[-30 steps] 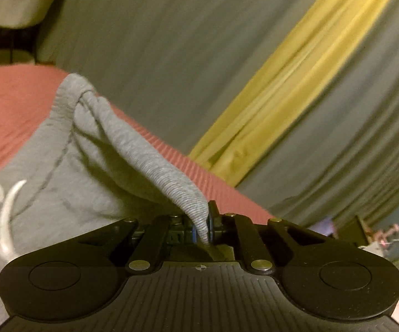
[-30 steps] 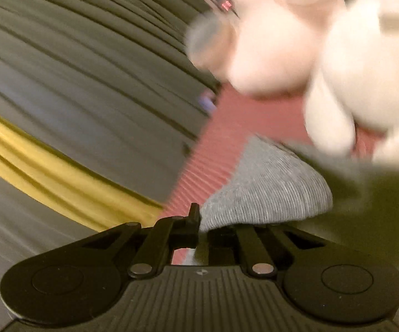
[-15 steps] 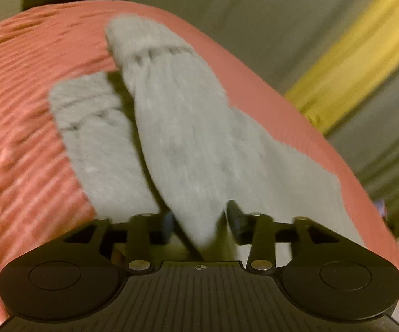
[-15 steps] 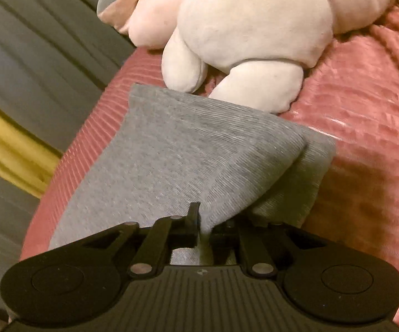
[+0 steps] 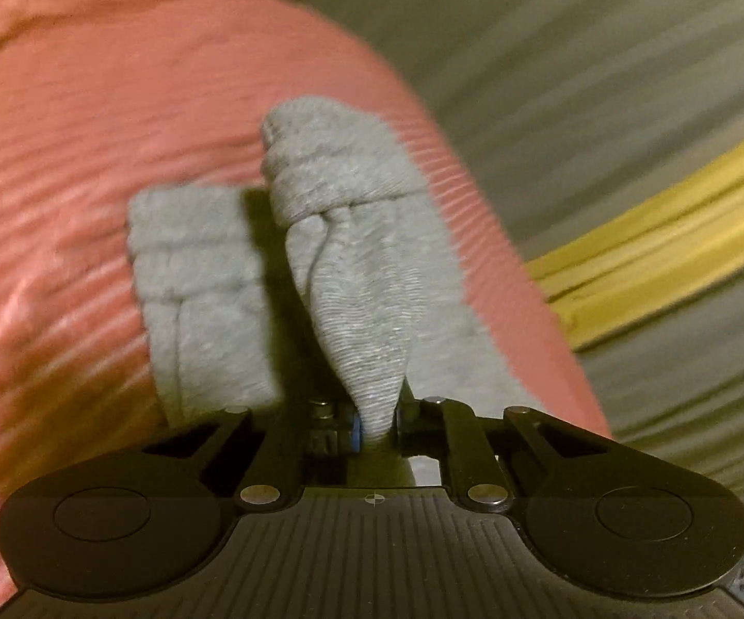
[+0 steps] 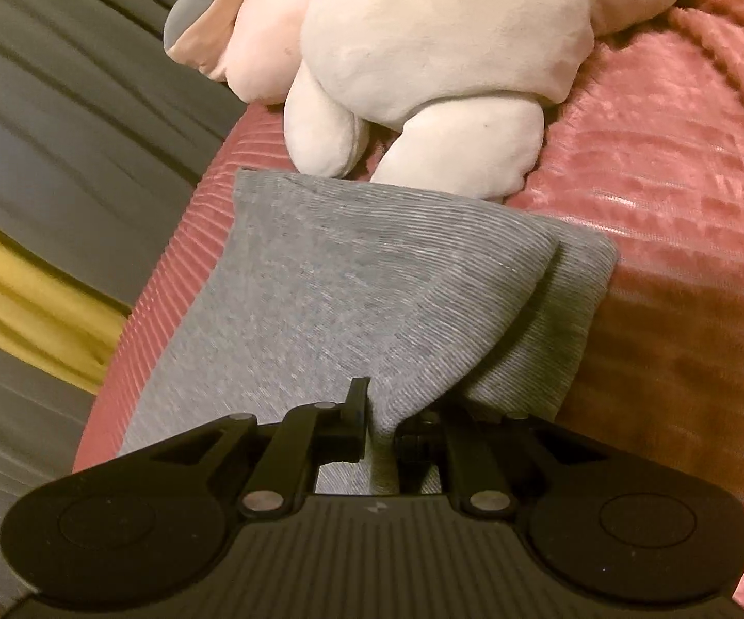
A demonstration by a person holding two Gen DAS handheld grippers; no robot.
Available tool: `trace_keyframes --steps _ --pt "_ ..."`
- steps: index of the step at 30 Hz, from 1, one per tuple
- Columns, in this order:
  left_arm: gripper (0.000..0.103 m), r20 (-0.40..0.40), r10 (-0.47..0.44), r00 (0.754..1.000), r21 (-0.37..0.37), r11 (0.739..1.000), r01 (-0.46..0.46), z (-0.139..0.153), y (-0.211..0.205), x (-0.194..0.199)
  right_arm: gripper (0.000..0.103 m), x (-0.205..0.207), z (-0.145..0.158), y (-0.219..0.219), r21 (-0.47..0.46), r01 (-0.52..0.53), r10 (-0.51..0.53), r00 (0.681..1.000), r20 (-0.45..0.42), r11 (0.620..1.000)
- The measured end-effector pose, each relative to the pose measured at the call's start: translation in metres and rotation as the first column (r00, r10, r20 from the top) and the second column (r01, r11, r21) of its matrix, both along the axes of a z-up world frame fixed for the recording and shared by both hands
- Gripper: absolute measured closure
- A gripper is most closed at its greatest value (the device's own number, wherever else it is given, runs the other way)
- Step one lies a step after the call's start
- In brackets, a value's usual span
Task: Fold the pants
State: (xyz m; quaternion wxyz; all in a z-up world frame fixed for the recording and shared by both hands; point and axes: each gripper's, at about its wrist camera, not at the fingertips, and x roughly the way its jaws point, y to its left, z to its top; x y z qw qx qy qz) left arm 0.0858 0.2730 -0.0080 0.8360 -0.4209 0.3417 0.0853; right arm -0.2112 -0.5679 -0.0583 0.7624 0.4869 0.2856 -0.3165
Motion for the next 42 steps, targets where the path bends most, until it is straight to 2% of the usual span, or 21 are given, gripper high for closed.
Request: trace_keyframes --steps 3,5,7,10,13,15,19,23,27,30,34,37,39,40,42 --pt "0.091 0.053 0.003 0.999 0.000 1.000 -0.003 0.014 0.007 -0.017 0.094 0.002 0.002 0.003 -0.021 -0.008 0.007 1.000 -0.016 1.000" --pt "0.091 0.052 -0.002 0.999 0.048 0.999 -0.001 0.015 0.009 -0.024 0.094 0.004 0.002 0.004 -0.027 -0.007 0.007 1.000 -0.020 1.000" --pt "0.090 0.012 0.000 1.000 0.132 0.991 -0.002 0.003 0.005 -0.021 0.094 0.004 0.002 0.004 -0.024 -0.004 0.004 1.000 -0.017 1.000" --pt "0.087 -0.104 -0.011 0.994 0.270 0.962 0.039 -0.025 -0.009 -0.013 0.094 0.004 0.001 0.003 -0.021 -0.003 0.003 1.000 -0.015 1.000" --pt "0.071 -0.091 0.011 0.996 0.324 0.946 0.019 -0.028 -0.015 -0.016 0.094 0.006 0.001 0.004 -0.029 -0.007 0.007 1.000 -0.021 1.000" --pt "0.044 -0.079 0.039 0.996 0.329 0.944 -0.011 -0.017 -0.017 -0.028 0.094 0.005 0.002 0.005 -0.030 -0.007 0.006 1.000 -0.021 1.000" --pt "0.040 -0.058 0.064 0.996 0.341 0.939 -0.041 0.008 -0.011 -0.043 0.094 0.006 0.001 0.004 -0.028 -0.004 0.003 1.000 -0.018 1.000" --pt "0.029 -0.005 0.093 0.996 0.354 0.931 -0.085 0.038 -0.023 -0.063 0.094 0.010 0.004 0.007 -0.054 -0.020 0.018 0.999 -0.043 0.998" --pt "0.023 0.007 0.014 1.000 0.318 0.948 -0.016 0.050 -0.059 -0.070 0.094 0.015 0.007 0.010 -0.078 -0.041 0.035 0.997 -0.076 0.996" --pt "0.020 -0.003 -0.093 0.996 0.320 0.943 0.089 0.045 -0.102 -0.062 0.094 0.016 0.007 0.008 -0.071 -0.040 0.035 0.997 -0.074 0.997" --pt "0.019 -0.043 -0.193 0.980 0.281 0.939 0.197 0.018 -0.157 -0.056 0.093 0.010 0.002 -0.001 -0.008 -0.011 0.011 1.000 -0.024 1.000" --pt "0.022 -0.056 -0.194 0.979 0.332 0.922 0.202 0.002 -0.182 -0.064 0.093 0.009 0.002 -0.004 0.008 -0.018 0.018 1.000 -0.012 1.000" --pt "0.018 -0.025 -0.184 0.983 0.384 0.906 0.180 0.012 -0.185 -0.065 0.096 0.012 0.011 0.002 -0.064 -0.050 0.047 0.997 -0.055 0.997" --pt "0.017 -0.001 -0.166 0.986 0.383 0.911 0.154 0.015 -0.182 -0.067 0.096 0.012 0.019 0.007 -0.116 -0.068 0.061 0.996 -0.067 0.991" --pt "0.016 0.001 -0.138 0.990 0.353 0.927 0.128 0.011 -0.174 -0.068 0.098 0.008 0.035 0.016 -0.180 -0.099 0.098 0.995 -0.018 0.979"
